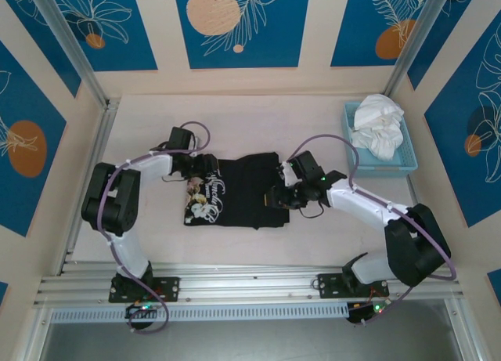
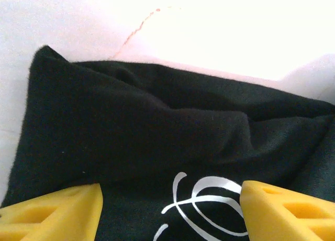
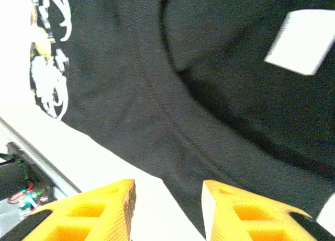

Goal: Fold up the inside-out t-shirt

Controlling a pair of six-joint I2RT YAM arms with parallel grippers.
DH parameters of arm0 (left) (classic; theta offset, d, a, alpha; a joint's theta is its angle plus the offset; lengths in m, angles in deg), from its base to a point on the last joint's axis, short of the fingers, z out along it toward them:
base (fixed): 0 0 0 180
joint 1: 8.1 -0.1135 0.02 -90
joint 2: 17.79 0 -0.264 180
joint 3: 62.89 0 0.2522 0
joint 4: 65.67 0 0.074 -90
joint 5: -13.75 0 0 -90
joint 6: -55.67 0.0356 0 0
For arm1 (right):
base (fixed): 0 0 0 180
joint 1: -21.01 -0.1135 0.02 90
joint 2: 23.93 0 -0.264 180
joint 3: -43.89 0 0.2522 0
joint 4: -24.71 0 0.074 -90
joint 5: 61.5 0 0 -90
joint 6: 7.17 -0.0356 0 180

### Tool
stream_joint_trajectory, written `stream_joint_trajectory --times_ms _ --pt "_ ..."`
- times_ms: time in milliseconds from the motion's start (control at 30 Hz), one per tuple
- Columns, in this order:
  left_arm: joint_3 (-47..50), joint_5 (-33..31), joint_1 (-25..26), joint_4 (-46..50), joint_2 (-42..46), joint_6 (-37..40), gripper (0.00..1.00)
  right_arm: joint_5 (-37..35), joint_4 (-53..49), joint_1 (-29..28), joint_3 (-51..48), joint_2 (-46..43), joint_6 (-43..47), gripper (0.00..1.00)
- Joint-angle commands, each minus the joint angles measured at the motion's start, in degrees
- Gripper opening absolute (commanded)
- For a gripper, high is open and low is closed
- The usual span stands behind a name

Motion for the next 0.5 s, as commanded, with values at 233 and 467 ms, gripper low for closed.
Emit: stream_joint_trajectory --times_ms 233,467 --pt "11.7 -3.4 -3.5 1.0 8.6 1.0 0.70 -2.7 -1.1 3.8 5.3 18.4 -0.9 0.34" --pt "29.6 -0.4 -2.7 -2.3 21.9 -4.4 0.70 -5.9 -2.3 6.7 22.9 31.1 4.4 0.35"
